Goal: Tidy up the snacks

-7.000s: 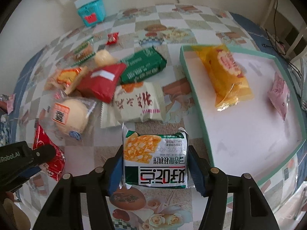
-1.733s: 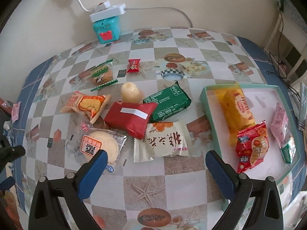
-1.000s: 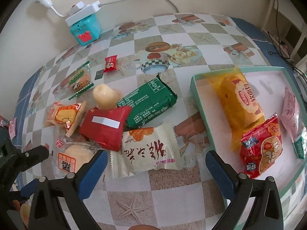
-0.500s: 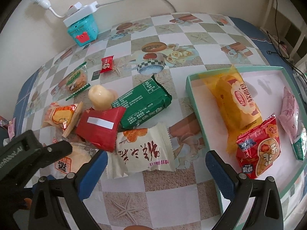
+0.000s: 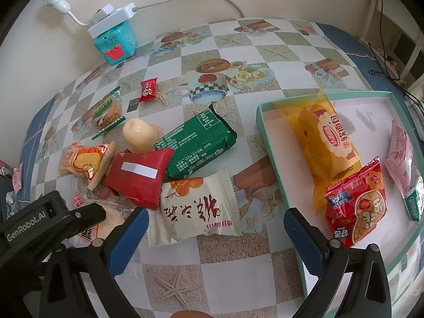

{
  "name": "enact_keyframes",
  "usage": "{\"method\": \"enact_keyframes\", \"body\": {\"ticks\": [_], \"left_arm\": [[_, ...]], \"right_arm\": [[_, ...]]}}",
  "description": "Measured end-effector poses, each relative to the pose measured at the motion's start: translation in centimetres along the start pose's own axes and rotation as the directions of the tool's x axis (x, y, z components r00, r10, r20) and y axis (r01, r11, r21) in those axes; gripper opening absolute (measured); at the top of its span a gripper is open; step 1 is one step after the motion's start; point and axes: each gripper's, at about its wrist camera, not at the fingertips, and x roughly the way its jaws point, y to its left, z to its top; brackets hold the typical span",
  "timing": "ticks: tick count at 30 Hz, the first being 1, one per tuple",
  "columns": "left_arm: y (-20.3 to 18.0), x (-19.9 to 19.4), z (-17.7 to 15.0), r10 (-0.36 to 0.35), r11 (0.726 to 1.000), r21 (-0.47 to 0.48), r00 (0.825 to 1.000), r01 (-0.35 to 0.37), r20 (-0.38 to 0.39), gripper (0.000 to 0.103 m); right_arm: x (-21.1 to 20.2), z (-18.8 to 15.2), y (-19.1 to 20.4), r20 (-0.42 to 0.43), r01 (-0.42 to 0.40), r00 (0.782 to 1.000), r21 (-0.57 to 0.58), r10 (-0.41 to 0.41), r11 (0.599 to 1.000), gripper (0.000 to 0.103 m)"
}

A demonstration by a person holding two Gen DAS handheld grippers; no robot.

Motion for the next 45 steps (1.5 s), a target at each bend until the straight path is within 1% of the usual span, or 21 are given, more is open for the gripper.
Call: {"method": "enact_keyframes", "body": {"ticks": [9, 12, 13, 14, 15, 17, 21, 22, 25, 28, 31, 35, 39, 40, 45], "left_arm": [[-0.3, 1.1, 0.2, 0.004, 1.0, -0.011, 1.0, -0.004, -0.003, 0.097], [-0.3, 1.1, 0.2, 0.002, 1.0, -0.01, 1.0, -0.002, -0.011, 0.092], [-0.3, 1.1, 0.1, 0.0, 1.0, -0.01, 1.0, 0.0, -0.014, 0.088], [-0.1, 1.0, 0.1, -0.006, 1.0, -0.01, 1.0, 0.006, -0.018, 0.08], [0.1, 0.9, 0.0, -0.016, 1.0, -0.011, 1.0, 0.016, -0.022, 0.078], [0.1, 0.6, 0.0, -0.026, 1.0, -0.007, 0.999, 0.025, -0.023, 0.069], [-0.1, 0.1, 0.0, -0.04, 0.999, 0.007, 0.999, 0.04, -0.028, 0.059], [0.0, 0.0, 0.0, -0.044, 0.999, 0.006, 0.999, 0.044, -0.028, 0.058], [0.1, -0.2, 0.2, -0.036, 0.999, 0.01, 0.999, 0.036, -0.021, 0.058], [0.8, -0.5, 0.4, -0.032, 0.999, -0.005, 0.999, 0.032, -0.017, 0.058], [1.7, -1.0, 0.9, -0.01, 1.0, -0.028, 1.0, 0.01, -0.002, 0.058], [3.0, -1.4, 1.4, -0.008, 0.999, -0.054, 1.0, 0.008, 0.0, 0.058], [4.0, -1.5, 1.7, -0.008, 0.998, -0.068, 1.0, 0.008, 0.001, 0.058], [4.2, -1.6, 1.7, -0.009, 0.998, -0.07, 1.0, 0.009, 0.001, 0.058], [4.4, -1.7, 1.8, -0.008, 0.997, -0.071, 1.0, 0.008, 0.0, 0.058]], "right_arm": [[0.0, 0.0, 0.0, 0.0, 0.002, 1.0, 0.001, -0.002, 1.0, 0.103], [0.0, -0.1, 0.1, 0.001, 0.002, 1.0, 0.002, -0.002, 1.0, 0.103], [0.1, -0.1, 0.1, 0.001, 0.002, 1.0, 0.002, -0.002, 1.0, 0.103], [0.1, -0.1, 0.1, 0.001, 0.001, 1.0, 0.002, -0.001, 1.0, 0.103], [0.1, -0.1, 0.1, 0.001, 0.001, 1.0, 0.003, -0.001, 1.0, 0.103], [0.1, -0.1, 0.0, 0.002, -0.002, 1.0, 0.003, 0.002, 1.0, 0.103], [0.0, 0.0, -0.1, 0.008, -0.012, 1.0, 0.005, 0.012, 1.0, 0.103], [0.0, 0.0, -0.1, 0.01, -0.013, 1.0, 0.003, 0.013, 1.0, 0.103], [0.0, 0.1, -0.1, 0.016, -0.021, 1.0, 0.005, 0.02, 1.0, 0.103], [0.1, 0.2, 0.1, 0.019, -0.025, 0.999, -0.002, 0.025, 1.0, 0.103], [0.4, 0.1, 0.8, 0.024, -0.019, 1.0, -0.032, 0.02, 0.999, 0.103], [1.1, -0.2, 2.2, 0.027, 0.006, 1.0, -0.091, -0.003, 0.996, 0.103], [2.2, -0.8, 3.0, 0.011, 0.035, 0.999, -0.133, -0.034, 0.99, 0.102], [2.5, -1.0, 3.2, 0.008, 0.04, 0.999, -0.142, -0.039, 0.989, 0.102], [3.3, -1.4, 3.9, 0.007, 0.053, 0.999, -0.176, -0.052, 0.983, 0.092]]}}
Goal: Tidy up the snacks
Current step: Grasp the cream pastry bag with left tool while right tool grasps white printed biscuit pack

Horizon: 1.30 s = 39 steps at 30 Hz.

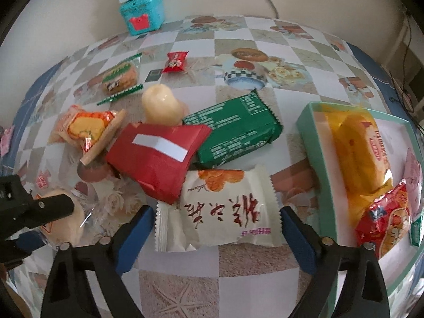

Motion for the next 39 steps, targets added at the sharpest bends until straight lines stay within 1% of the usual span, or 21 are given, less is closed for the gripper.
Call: {"method": "enact_keyframes", "body": {"ticks": [4, 8, 10, 12, 14, 17, 26, 34, 39], "left_arm": [[0.0, 0.0, 0.1, -0.001, 1.0, 0.0, 1.0, 0.001, 0.0, 0.058], [-0.2, 0.1, 0.1, 0.005, 1.0, 0.003, 1.0, -0.005, 0.002, 0.058], [-0.2, 0.0, 0.1, 0.007, 1.0, 0.004, 1.0, -0.007, 0.003, 0.058], [-0.5, 0.3, -0.1, 0.011, 1.0, 0.005, 1.0, -0.011, 0.006, 0.058], [-0.7, 0.4, -0.2, 0.016, 1.0, 0.006, 1.0, -0.016, 0.008, 0.058], [-1.2, 0.3, -0.5, 0.023, 1.0, 0.01, 1.0, -0.023, 0.012, 0.058], [-2.3, 0.8, -0.9, 0.045, 0.999, 0.02, 0.999, -0.045, 0.014, 0.058], [-2.8, 1.0, -2.3, 0.067, 0.997, 0.039, 0.998, -0.067, 0.016, 0.058], [-3.2, 1.0, -3.5, 0.075, 0.996, 0.047, 0.997, -0.075, 0.016, 0.057]], "right_arm": [[0.0, -0.1, 0.3, 0.015, 0.009, 1.0, -0.014, -0.009, 1.0, 0.088], [0.0, -0.1, 0.2, 0.019, 0.002, 1.0, -0.014, -0.002, 1.0, 0.086], [-0.1, 0.0, 0.2, 0.022, -0.001, 1.0, -0.017, 0.001, 1.0, 0.083], [-0.3, -0.1, 0.2, 0.027, -0.002, 1.0, -0.022, 0.002, 1.0, 0.075], [-0.5, -0.1, 0.1, 0.03, -0.005, 1.0, -0.022, 0.006, 1.0, 0.073], [-0.7, -0.2, 0.1, 0.031, -0.012, 0.999, -0.024, 0.013, 1.0, 0.072], [-1.1, -1.1, -0.4, 0.015, 0.0, 1.0, -0.046, 0.001, 0.999, 0.072], [-1.7, -2.2, -0.9, -0.004, 0.019, 1.0, -0.067, -0.02, 0.998, 0.071], [-2.6, -2.6, -1.4, -0.008, 0.032, 0.999, -0.07, -0.032, 0.997, 0.068]]}}
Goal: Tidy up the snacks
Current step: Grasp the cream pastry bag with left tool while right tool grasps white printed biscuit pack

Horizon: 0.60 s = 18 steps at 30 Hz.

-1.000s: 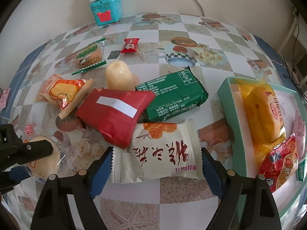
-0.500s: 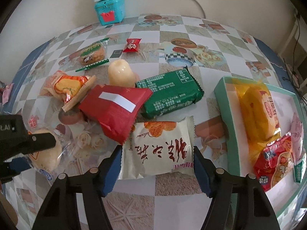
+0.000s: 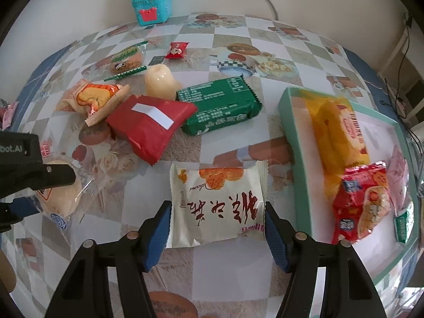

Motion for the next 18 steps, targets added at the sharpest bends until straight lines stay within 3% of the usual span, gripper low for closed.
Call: {"method": "enact_keyframes", "body": {"ticks": [2, 3, 13, 18], "left_arm": [[-0.2, -0.2, -0.4, 0.005, 1.0, 0.005, 1.0, -0.005, 0.004, 0.057], [-0.2, -0.3, -0.5, 0.007, 1.0, 0.007, 1.0, -0.007, 0.006, 0.057], [-1.0, -1.4, -1.6, 0.015, 1.0, 0.015, 0.999, -0.016, 0.031, 0.056], [-0.9, -2.3, -1.0, -0.001, 1.0, 0.018, 0.999, 0.0, 0.053, 0.056]], "right_arm": [[-0.5, 0.0, -0.3, 0.01, -0.002, 1.0, 0.003, 0.002, 1.0, 0.066], [-0.7, 0.1, -0.5, 0.015, -0.001, 1.0, 0.006, 0.001, 1.0, 0.058], [-2.1, 0.8, -1.7, 0.042, -0.016, 0.999, 0.027, 0.015, 1.0, 0.058], [-4.1, 1.3, -2.0, 0.096, -0.027, 0.995, 0.037, 0.023, 0.999, 0.058]]}}
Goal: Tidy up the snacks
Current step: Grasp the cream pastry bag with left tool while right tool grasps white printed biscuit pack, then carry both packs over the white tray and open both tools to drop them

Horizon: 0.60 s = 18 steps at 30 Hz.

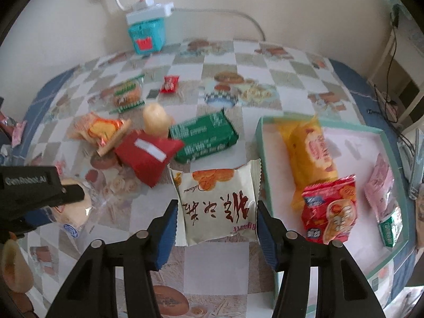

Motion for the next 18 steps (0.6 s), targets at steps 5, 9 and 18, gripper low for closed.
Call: {"method": "enact_keyframes", "body": {"ticks": [5, 9, 18], "left_arm": [[0.2, -2.8, 0.2, -0.023, 1.0, 0.002, 0.998, 0.022, 0.06, 0.056], [0.0, -4.8, 0.0, -0.046, 0.999, 0.01, 0.994, 0.045, 0.102, 0.056], [-2.1, -7.5, -0.4, -0.082, 0.996, 0.056, 0.982, 0.074, 0.171, 0.056]], "right_arm": [[-2.2, 0.7, -0.8, 0.057, -0.012, 0.998, 0.03, 0.011, 0.999, 0.058], [-4.0, 1.2, -1.5, 0.103, -0.02, 0.995, 0.049, 0.015, 0.999, 0.058], [-6.6, 2.0, -3.4, 0.169, -0.034, 0.985, 0.083, 0.02, 0.996, 0.058]]}}
